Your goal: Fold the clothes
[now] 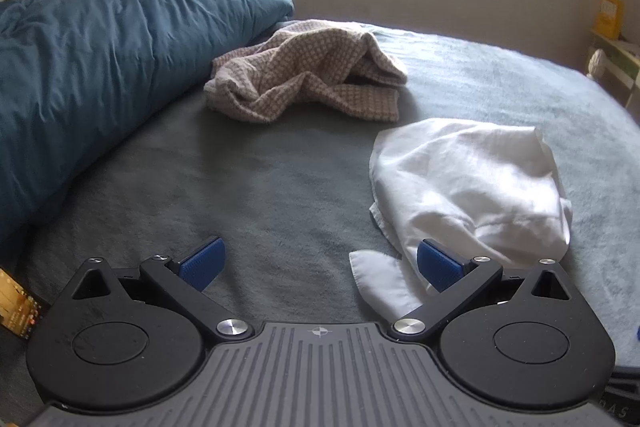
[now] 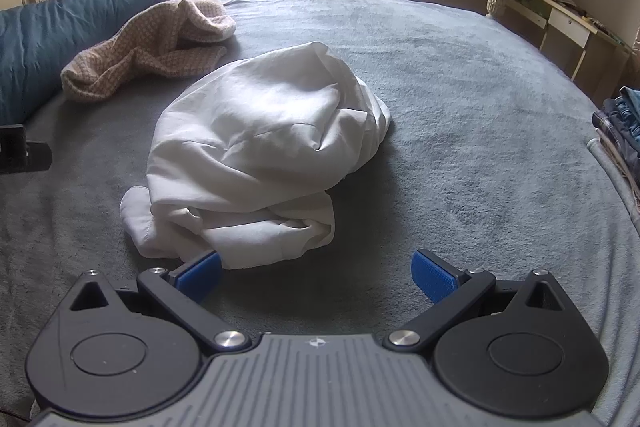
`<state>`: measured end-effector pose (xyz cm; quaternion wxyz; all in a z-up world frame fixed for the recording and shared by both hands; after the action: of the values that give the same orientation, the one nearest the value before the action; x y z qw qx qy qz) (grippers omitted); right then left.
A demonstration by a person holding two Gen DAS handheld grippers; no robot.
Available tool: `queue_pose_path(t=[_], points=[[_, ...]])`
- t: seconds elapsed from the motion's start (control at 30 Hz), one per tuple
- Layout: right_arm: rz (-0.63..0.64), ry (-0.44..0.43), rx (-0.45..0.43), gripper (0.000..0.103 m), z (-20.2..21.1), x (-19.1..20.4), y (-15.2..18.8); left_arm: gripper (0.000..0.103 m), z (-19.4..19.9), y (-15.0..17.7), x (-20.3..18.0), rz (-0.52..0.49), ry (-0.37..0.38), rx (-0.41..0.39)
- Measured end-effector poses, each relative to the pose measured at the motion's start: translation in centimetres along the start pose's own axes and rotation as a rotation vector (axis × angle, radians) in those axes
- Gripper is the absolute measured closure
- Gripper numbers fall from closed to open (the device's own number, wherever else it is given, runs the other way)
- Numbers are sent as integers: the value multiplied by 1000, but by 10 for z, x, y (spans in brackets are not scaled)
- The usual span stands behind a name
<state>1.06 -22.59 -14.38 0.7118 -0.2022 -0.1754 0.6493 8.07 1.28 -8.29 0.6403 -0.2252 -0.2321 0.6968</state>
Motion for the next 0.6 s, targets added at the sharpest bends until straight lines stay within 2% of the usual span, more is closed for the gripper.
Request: queue_pose_path(t=[0.17, 0.43, 0.6], points=[[-9, -32, -25, 0, -3, -7, -3, 0, -8, 3, -1, 21, 83, -13], [31, -69, -172, 0, -4, -18, -17, 0, -24, 12, -6, 38, 233, -23], [14, -120, -280, 0, -6, -29, -27, 0, -39, 24, -20, -54, 262, -37]])
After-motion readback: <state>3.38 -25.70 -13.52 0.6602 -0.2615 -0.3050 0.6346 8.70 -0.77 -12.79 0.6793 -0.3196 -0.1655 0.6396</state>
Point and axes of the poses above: each gripper's, at about its wrist camera, not at the fingertips, and z roughly against the way its jaws point, x to its left, y to its underside, the point moved 10 cm from there along -z, roughly the way its jaws point, and after that the axes turned 9 degrees about x, right-handed, at the moved point
